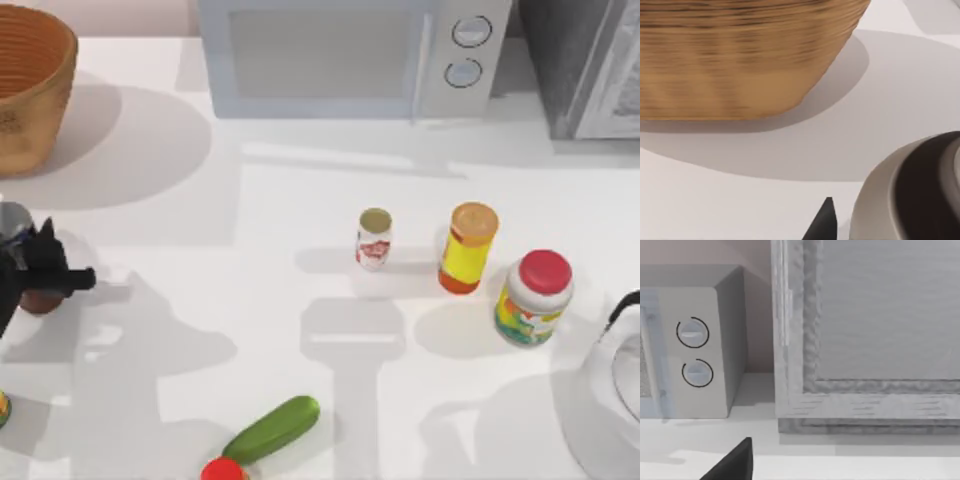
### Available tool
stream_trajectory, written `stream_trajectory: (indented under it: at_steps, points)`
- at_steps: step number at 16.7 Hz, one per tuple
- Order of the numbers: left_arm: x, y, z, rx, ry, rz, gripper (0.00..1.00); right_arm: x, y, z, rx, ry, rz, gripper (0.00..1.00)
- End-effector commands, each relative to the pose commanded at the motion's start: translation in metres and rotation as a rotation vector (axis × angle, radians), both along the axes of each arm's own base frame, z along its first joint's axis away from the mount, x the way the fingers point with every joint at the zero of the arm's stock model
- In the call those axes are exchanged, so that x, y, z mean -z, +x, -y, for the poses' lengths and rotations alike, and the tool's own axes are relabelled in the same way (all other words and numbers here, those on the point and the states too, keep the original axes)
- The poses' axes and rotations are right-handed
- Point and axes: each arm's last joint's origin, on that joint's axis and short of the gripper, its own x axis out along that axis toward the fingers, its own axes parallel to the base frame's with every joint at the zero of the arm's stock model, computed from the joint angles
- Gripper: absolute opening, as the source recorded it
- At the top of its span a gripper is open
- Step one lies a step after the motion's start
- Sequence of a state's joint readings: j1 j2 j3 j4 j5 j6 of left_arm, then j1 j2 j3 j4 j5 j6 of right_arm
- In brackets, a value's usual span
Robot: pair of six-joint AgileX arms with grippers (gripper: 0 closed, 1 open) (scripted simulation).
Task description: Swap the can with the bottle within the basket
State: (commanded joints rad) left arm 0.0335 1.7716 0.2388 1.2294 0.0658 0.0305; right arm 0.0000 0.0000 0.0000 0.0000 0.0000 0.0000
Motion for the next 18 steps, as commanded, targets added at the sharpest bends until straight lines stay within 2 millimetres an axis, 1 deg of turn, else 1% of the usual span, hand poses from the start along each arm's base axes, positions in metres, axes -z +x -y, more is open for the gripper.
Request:
stream_trajectory:
  at_steps: [2,3,11,13,15,18]
  points:
    - [0.0,0.0,0.0,0.0,0.0,0.0,0.02,0.0,0.0,0.0,0.0,0.0,0.0,1.0]
    - [0.0,0.0,0.0,0.0,0.0,0.0,0.0,0.0,0.0,0.0,0.0,0.0,0.0,1.0]
    - [0.0,0.0,0.0,0.001,0.001,-0.001,0.0,0.0,0.0,0.0,0.0,0.0,0.0,1.0]
    - [-0.003,0.003,0.002,0.009,-0.006,0.01,0.0,0.0,0.0,0.0,0.0,0.0,0.0,1.0]
    - [-0.011,0.014,0.009,0.039,-0.031,0.034,0.0,0.0,0.0,0.0,0.0,0.0,0.0,1.0]
    - [-0.039,0.046,0.027,0.115,-0.084,0.074,0.0,0.0,0.0,0.0,0.0,0.0,0.0,1.0]
